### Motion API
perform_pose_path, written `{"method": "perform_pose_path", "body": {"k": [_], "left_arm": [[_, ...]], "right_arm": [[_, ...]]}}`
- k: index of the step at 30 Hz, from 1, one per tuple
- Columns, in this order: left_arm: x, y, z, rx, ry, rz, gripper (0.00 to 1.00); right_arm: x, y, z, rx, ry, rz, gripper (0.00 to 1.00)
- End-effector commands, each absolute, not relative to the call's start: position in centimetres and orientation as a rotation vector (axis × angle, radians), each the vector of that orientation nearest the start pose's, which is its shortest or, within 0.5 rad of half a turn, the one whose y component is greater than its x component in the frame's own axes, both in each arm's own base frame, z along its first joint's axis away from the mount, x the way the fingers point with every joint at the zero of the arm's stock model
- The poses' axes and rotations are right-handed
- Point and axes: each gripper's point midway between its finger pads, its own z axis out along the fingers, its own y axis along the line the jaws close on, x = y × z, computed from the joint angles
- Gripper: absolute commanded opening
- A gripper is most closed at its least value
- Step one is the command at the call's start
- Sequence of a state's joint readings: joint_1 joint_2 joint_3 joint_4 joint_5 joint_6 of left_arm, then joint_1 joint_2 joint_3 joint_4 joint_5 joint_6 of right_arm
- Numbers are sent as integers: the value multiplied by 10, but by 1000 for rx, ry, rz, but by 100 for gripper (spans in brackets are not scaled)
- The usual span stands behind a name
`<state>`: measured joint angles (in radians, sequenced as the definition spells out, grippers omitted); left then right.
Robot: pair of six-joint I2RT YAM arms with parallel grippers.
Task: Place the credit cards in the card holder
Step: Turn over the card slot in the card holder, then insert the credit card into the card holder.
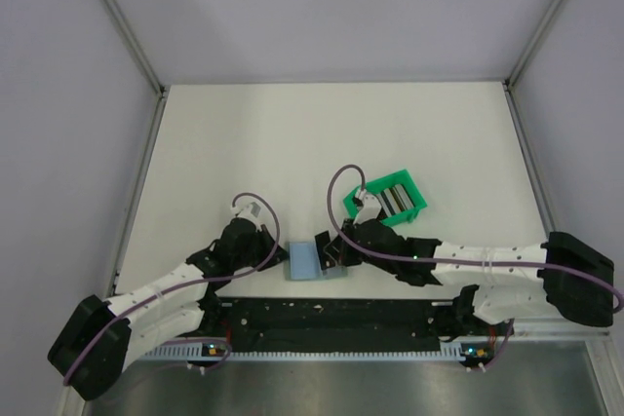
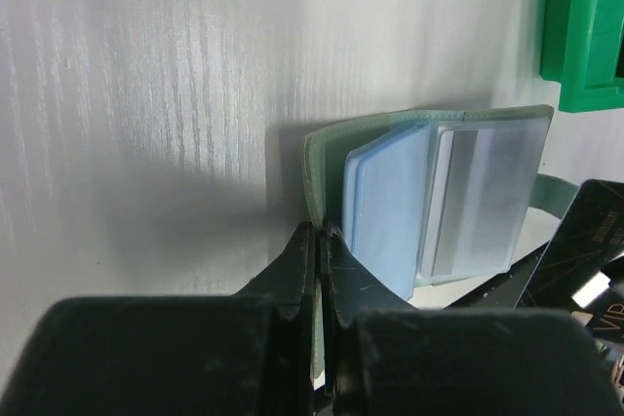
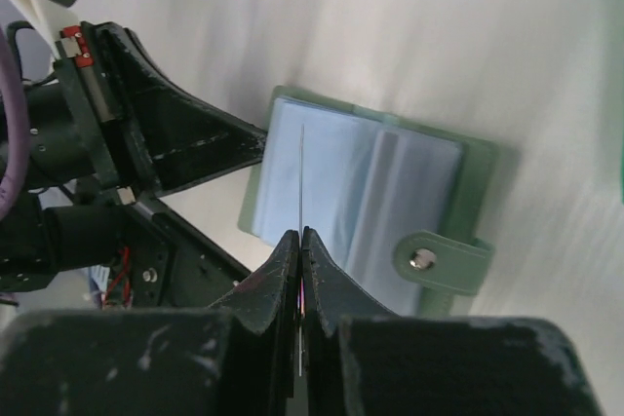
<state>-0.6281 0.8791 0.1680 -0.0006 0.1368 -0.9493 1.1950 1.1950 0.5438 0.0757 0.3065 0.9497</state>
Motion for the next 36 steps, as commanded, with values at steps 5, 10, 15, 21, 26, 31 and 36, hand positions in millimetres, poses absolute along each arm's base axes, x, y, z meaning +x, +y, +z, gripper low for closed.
{"method": "perform_pose_path", "body": {"k": [5,10,15,21,26,31,36], "left_arm": [[171,-190,27,-358,2402,-937,0],[170,-189,25,-368,2405,-933,0],[169,-188,23,-373,2404,-934,0],[168,-188,22,-372,2410,-933,0],[168,-188,22,-373,2412,-933,0],[168,-187,21,-370,2411,-926,0],[169,-187,21,-370,2407,-926,0]], "right_arm": [[147,354,102,-79,2277,1095,0],[148,345,84,4,2290,1094,0],[150,341,70,38,2302,1067,0],[150,341,57,66,2322,1061,0],[152,332,50,113,2322,1029,0],[156,325,46,135,2323,1001,0],[155,329,40,103,2349,994,0]]}}
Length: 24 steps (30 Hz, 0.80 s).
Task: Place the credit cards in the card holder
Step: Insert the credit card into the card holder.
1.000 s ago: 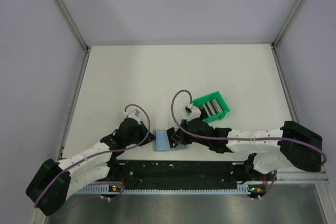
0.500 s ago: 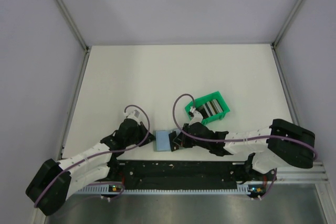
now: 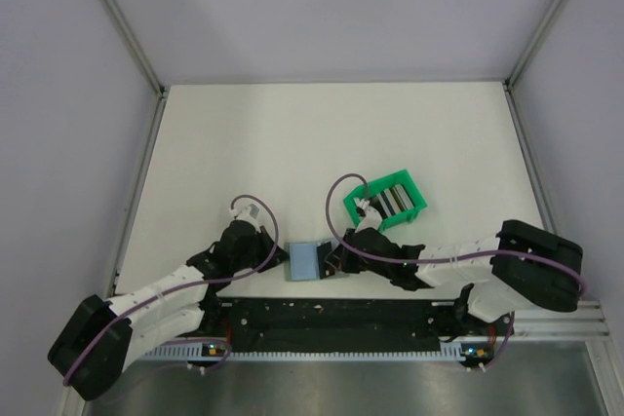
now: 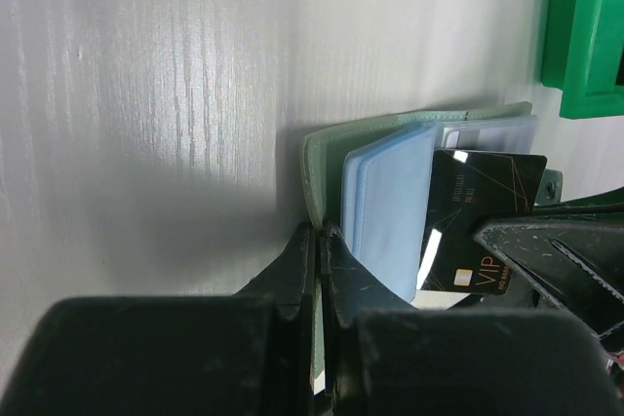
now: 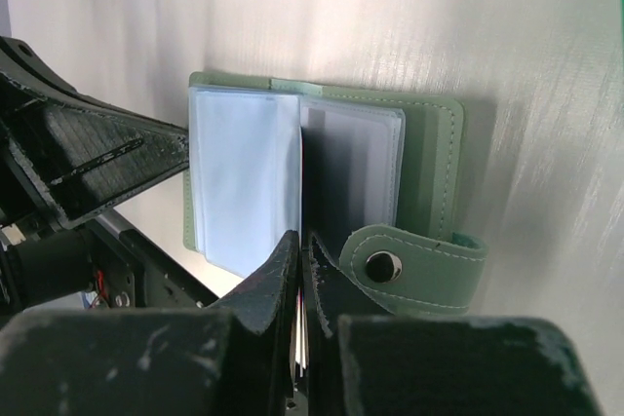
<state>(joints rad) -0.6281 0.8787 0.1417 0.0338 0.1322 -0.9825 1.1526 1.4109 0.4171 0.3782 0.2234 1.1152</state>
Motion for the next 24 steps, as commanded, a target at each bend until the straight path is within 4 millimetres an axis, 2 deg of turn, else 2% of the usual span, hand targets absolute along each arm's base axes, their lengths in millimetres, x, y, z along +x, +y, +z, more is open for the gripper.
{"method": "perform_pose_path", "body": {"k": [1,5,10,22,24], "left_arm": [[169,-187,20,-369,2411,-924,0],[168,-187,19,-372,2415,-922,0],[168,-186,18,-371,2417,-913,0],[168,-184,16,-360,2427,-889,0],[167,-184,16,-359,2429,-889,0]], "right_arm": [[154,333,41,99,2345,1021,0],[151,340,35,96,2360,1054,0],[151,341,42,96,2336,1080,0],[164,318,70,146,2240,1021,0],[164,319,72,128,2253,1011,0]]}}
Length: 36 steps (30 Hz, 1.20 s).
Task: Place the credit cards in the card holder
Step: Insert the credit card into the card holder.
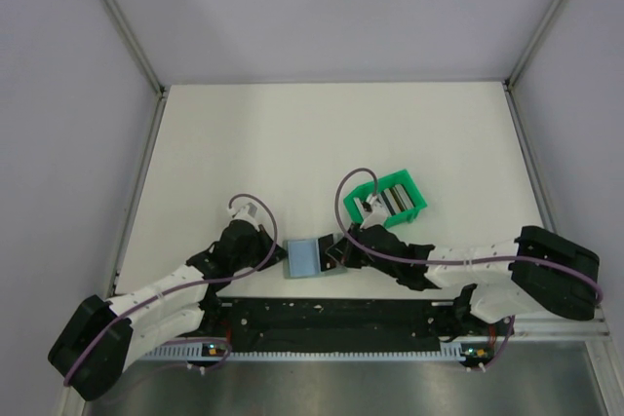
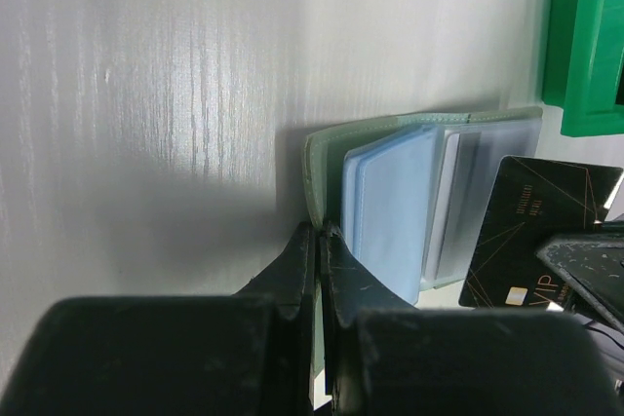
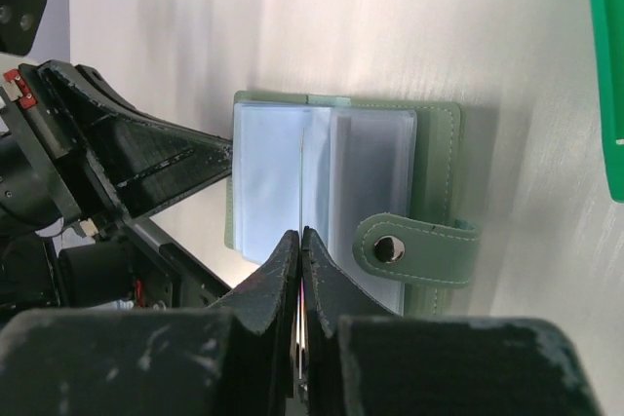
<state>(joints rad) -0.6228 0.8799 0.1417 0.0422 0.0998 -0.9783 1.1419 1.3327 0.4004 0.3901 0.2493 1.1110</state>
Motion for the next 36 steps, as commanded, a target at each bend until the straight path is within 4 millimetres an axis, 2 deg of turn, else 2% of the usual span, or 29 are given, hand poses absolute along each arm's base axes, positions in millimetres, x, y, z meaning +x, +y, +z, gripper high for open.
{"method": "perform_pose_path", "body": {"k": [1,8,16,20,29,36], "left_arm": [[168,-183,16,-361,2428,-888,0],[168,-184,17,-356,2424,-892,0],[169,-185,18,-358,2425,-895,0],[169,-184,18,-358,2425,-890,0],[169,-184,17,-358,2426,-886,0],[170,-186,20,-359,2419,-897,0]], "right_arm": [[164,322,73,118,2256,1023,0],[164,335,77,88,2273,1101,0],[160,348,66,78,2318,1182,0],[160,349,64,80,2319,1188,0],[165,344,72,89,2288,1169,0],[169,346,60,88,2302,1153,0]]}}
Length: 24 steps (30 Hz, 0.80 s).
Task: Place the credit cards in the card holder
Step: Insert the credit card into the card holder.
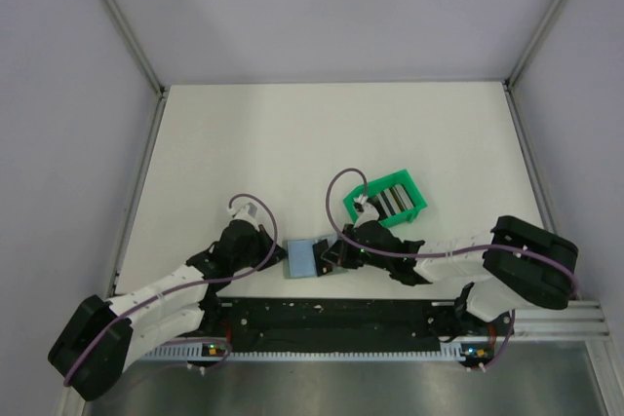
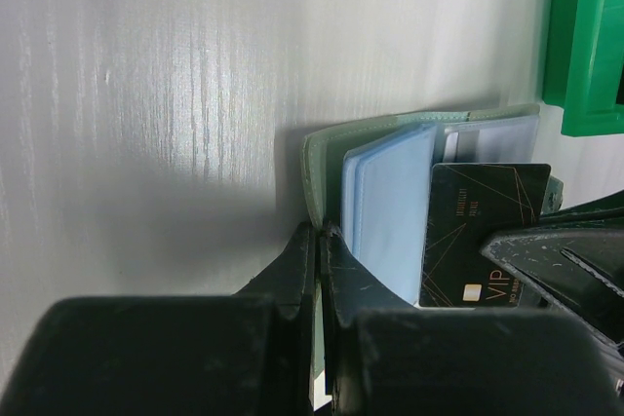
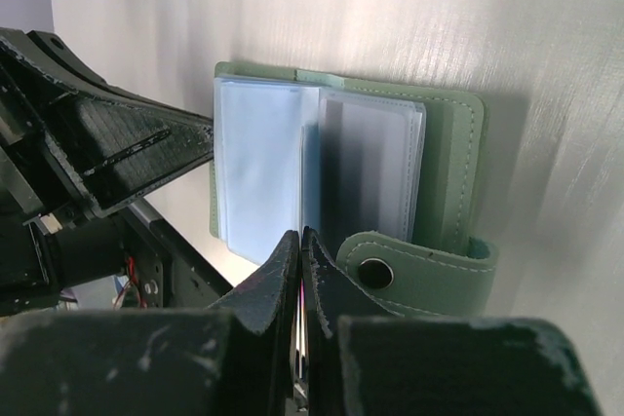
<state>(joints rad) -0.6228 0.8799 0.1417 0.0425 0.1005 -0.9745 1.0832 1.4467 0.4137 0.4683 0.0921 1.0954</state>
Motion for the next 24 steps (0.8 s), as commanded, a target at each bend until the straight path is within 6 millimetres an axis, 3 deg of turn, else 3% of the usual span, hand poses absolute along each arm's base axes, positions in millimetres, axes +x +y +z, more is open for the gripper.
{"method": "perform_pose_path", "body": {"k": [1,13,24], "left_arm": [[171,-185,20,-359,2417,-894,0],[171,-187,21,-346,2418,-898,0],[171,-188,20,-343,2422,-902,0]], "right_arm": [[170,347,57,89,2305,1159,0],[172,353,42,78,2329,1187,0],[173,336,37,158,2369,1082,0]]}}
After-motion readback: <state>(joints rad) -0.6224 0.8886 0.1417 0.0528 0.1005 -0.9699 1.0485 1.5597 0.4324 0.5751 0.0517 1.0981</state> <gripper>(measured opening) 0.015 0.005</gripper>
